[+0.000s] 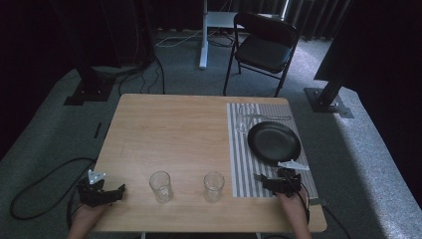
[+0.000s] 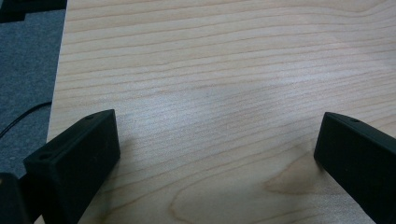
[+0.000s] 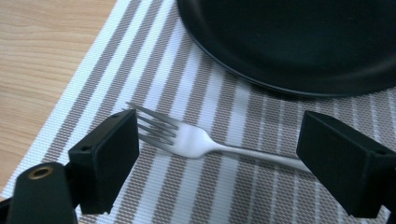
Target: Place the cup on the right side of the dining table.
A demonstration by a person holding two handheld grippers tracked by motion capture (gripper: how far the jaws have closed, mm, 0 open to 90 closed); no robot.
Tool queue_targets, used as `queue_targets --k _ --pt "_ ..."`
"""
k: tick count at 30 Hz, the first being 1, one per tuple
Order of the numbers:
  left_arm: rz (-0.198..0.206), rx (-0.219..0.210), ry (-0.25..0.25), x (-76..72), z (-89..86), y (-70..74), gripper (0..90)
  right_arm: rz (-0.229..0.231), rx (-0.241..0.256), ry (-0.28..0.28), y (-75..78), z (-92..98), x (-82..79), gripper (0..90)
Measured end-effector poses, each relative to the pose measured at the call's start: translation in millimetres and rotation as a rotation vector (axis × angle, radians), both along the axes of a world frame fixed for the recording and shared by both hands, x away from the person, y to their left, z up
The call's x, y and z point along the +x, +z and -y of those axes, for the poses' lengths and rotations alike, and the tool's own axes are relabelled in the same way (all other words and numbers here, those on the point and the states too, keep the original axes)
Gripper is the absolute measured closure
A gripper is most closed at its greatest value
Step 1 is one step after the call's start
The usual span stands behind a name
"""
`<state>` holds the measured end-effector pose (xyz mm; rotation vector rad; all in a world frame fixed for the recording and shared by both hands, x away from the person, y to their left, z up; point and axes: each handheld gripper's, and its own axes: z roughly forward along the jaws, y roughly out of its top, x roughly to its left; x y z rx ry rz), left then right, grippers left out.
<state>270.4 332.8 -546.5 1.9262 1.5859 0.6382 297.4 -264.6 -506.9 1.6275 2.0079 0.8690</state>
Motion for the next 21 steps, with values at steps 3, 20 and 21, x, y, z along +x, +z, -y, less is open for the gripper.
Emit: queue_targets --k 3,20,21 --pt "0.000 0.000 -0.001 0.0 0.0 0.0 0.6 -0.005 0.000 -0.013 -1.7 4.5 -3.2 12.7" --pt "0.000 0.000 -0.001 -0.1 0.0 0.0 0.6 -0.030 -0.013 -0.103 -16.4 36.1 -25.2 12.7" --pt "0.001 0.001 -0.001 -0.1 -0.1 0.0 0.6 -0.031 -0.017 -0.111 -18.7 38.9 -26.8 12.7"
